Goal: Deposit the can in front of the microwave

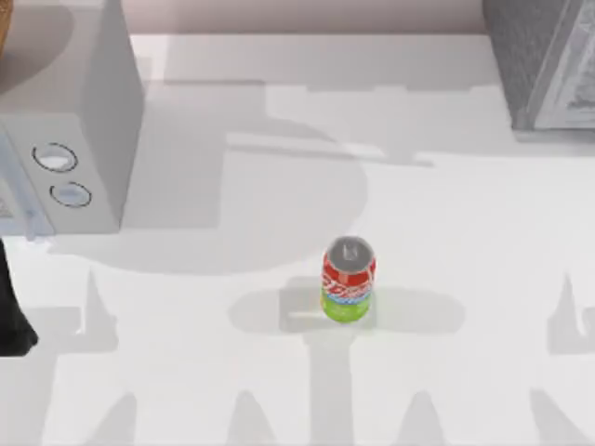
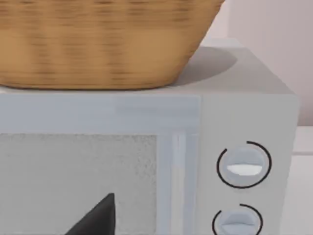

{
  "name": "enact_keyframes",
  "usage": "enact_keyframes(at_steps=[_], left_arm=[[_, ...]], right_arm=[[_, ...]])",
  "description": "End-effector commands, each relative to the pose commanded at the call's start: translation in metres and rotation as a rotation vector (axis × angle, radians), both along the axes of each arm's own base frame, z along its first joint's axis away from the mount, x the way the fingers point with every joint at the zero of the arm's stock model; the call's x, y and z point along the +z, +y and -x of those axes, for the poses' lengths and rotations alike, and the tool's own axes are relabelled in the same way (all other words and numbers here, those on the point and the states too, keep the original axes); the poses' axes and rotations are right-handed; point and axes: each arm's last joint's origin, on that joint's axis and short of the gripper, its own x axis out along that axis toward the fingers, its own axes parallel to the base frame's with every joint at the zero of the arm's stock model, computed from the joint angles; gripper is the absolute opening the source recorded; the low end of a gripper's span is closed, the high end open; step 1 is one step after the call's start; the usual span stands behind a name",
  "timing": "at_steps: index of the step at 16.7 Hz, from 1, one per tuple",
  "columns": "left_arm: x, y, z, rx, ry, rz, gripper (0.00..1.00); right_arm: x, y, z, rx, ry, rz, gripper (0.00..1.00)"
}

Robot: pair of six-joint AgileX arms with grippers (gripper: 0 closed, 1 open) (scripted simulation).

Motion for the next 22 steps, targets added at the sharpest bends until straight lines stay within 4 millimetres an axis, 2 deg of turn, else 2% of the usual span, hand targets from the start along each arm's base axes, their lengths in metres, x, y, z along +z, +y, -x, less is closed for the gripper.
enact_keyframes(at_steps=[3,6,9,12,17,22], left_arm=[[0.001,0.0,0.0,-0.004,0.009,0.0,1.0],[0.009,-0.004,-0.002,-0.037,0.089,-0.005,1.0],[0.025,-0.011,-0.009,-0.097,0.243,-0.021,1.0],[0.048,-0.022,-0.023,-0.173,0.442,-0.055,1.0],[0.087,-0.06,-0.071,-0.319,0.817,-0.166,1.0],[0.103,-0.13,-0.135,-0.451,1.157,-0.331,1.0]], right_arm=[[0.0,0.0,0.0,0.0,0.0,0.0,1.0],[0.0,0.0,0.0,0.0,0.0,0.0,1.0],[0.0,0.0,0.0,0.0,0.0,0.0,1.0],[0.0,0.0,0.0,0.0,0.0,0.0,1.0],[0.0,0.0,0.0,0.0,0.0,0.0,1.0],[0.0,0.0,0.0,0.0,0.0,0.0,1.0]])
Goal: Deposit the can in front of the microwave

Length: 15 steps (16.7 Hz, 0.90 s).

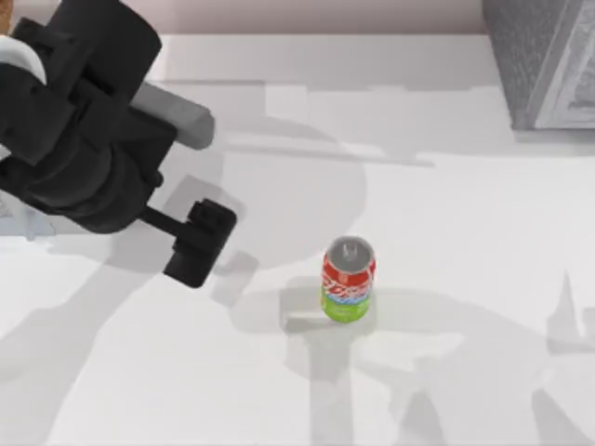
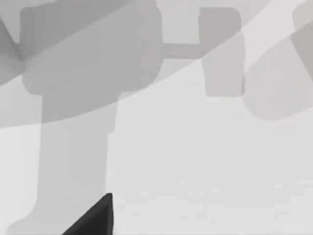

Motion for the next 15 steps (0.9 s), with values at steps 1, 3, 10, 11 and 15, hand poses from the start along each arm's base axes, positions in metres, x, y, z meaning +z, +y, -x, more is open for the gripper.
enact_keyframes(at_steps=[1,3,10,11,15], left_arm=[[-0.001,-0.017,-0.012,-0.032,0.053,-0.03,1.0],[-0.005,-0.052,-0.033,-0.091,0.143,-0.086,1.0],[-0.033,-0.158,-0.07,-0.233,0.297,-0.201,1.0],[-0.036,-0.167,-0.071,-0.245,0.304,-0.208,1.0],[-0.042,-0.189,-0.073,-0.27,0.314,-0.219,1.0]], right_arm=[[0.0,0.0,0.0,0.0,0.0,0.0,1.0],[0.0,0.0,0.0,0.0,0.0,0.0,1.0],[0.0,0.0,0.0,0.0,0.0,0.0,1.0],[0.0,0.0,0.0,0.0,0.0,0.0,1.0],[0.0,0.0,0.0,0.0,0.0,0.0,1.0]])
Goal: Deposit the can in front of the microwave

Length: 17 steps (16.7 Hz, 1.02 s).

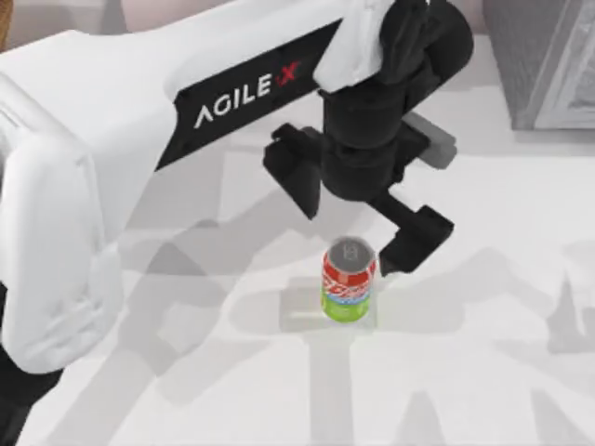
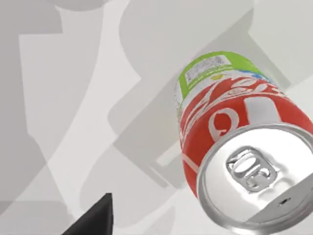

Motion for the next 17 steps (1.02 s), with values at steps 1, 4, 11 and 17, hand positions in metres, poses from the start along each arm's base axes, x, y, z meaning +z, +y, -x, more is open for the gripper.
enact_keyframes(at_steps=[1,4,11,17], left_arm=[[0.0,-0.001,0.0,-0.001,0.0,0.0,1.0],[0.0,-0.001,0.0,-0.001,0.0,0.0,1.0],[-0.035,-0.001,-0.001,0.0,-0.001,0.001,1.0],[-0.06,-0.001,0.0,-0.001,0.0,0.0,1.0]], right_arm=[[0.0,0.0,0.0,0.0,0.0,0.0,1.0],[0.0,0.0,0.0,0.0,0.0,0.0,1.0],[0.0,0.0,0.0,0.0,0.0,0.0,1.0],[0.0,0.0,0.0,0.0,0.0,0.0,1.0]])
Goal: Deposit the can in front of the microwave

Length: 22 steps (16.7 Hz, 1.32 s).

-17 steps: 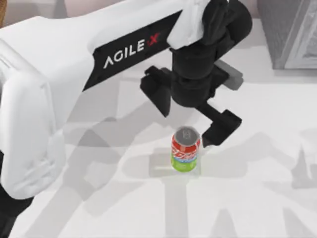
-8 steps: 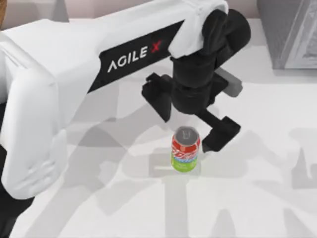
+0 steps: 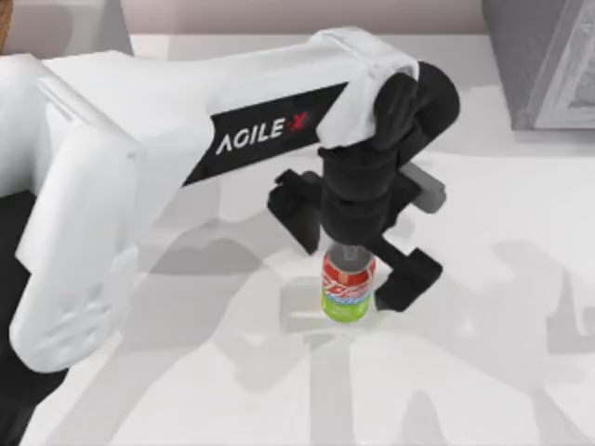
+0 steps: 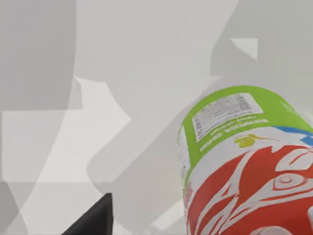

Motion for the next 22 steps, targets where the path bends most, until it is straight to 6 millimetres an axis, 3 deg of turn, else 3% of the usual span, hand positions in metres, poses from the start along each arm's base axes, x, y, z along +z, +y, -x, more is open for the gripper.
enact_keyframes(at_steps=[1,14,22], left_arm=[[0.0,0.0,0.0,0.0,0.0,0.0,1.0],[0.0,0.0,0.0,0.0,0.0,0.0,0.02],[0.0,0.0,0.0,0.0,0.0,0.0,0.0]], right_arm=[[0.0,0.0,0.0,0.0,0.0,0.0,1.0],[0.0,0.0,0.0,0.0,0.0,0.0,1.0],[0.0,0.0,0.0,0.0,0.0,0.0,1.0]])
